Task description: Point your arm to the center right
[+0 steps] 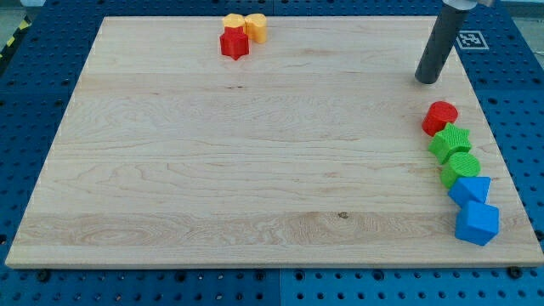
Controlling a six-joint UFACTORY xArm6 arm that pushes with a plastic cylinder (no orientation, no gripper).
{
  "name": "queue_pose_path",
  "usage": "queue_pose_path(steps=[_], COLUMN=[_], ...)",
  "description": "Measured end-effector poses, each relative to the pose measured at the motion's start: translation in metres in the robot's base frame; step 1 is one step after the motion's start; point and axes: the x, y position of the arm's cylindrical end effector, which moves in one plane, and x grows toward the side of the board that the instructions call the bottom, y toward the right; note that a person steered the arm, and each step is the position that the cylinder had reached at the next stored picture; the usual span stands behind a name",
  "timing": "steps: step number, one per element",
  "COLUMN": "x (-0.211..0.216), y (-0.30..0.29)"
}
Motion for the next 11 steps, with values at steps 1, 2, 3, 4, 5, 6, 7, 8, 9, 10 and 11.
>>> queue_pose_path(steps=[1, 2, 3, 4, 5, 6, 7, 8, 9, 10, 11], x=[0.000, 0.000, 0.000, 0.000, 0.000, 0.000, 0.000, 0.004, 0.064, 0.072, 0.093], y=[0.003, 0.003, 0.003, 0.017, 0.041, 0.046, 0.046, 0.062, 0.052, 0.047, 0.045])
